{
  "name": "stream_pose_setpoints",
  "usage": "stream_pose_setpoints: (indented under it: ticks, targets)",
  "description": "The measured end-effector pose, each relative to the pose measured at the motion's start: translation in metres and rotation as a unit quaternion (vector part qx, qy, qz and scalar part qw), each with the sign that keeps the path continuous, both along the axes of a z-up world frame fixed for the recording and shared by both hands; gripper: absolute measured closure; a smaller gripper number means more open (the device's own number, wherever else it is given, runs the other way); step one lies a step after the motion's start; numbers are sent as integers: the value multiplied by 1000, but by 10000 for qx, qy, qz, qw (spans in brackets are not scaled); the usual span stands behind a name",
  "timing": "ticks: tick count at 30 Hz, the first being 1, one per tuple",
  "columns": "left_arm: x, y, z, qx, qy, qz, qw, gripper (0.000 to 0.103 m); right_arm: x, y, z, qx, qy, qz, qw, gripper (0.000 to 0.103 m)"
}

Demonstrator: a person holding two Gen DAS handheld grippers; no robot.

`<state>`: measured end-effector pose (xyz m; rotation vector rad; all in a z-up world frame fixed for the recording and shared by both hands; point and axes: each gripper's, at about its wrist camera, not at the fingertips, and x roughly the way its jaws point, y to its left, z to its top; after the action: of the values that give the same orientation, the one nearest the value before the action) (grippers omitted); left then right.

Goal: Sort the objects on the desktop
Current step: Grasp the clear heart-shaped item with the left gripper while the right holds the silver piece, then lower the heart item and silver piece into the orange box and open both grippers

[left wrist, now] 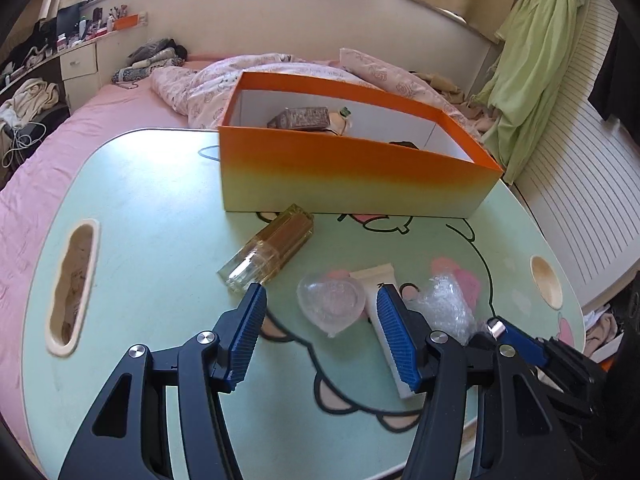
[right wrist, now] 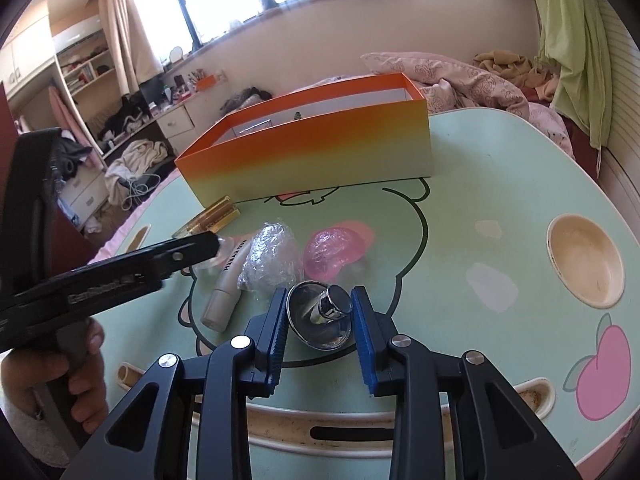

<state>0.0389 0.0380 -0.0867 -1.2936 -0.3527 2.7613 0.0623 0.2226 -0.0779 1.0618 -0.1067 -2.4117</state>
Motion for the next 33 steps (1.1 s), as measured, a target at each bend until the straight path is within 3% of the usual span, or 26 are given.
stream_pose_setpoints:
  ticks: [1,3,10,15,33]
  targets:
    - [-3,1,-2,-3,-30,-11,10000,45,-1,0,0,-28,-24,-7,10000,74]
    - [-8,3,-5,-21,-71,-29,10000,62,-2,2,1,-95,-85,-22,9999,73]
    - [-5,2,-6,-76,17,-94,9999,63,-3,2,2,-157,-124,-27,9998,73]
    - [1,0,-4,124,33,-129,9998,63,-2,2,2,-130,-112,-72,9998,73]
    - [18,2,36,246,329,-356,9985,63,3,-4,27,126,240,-63,9996,73]
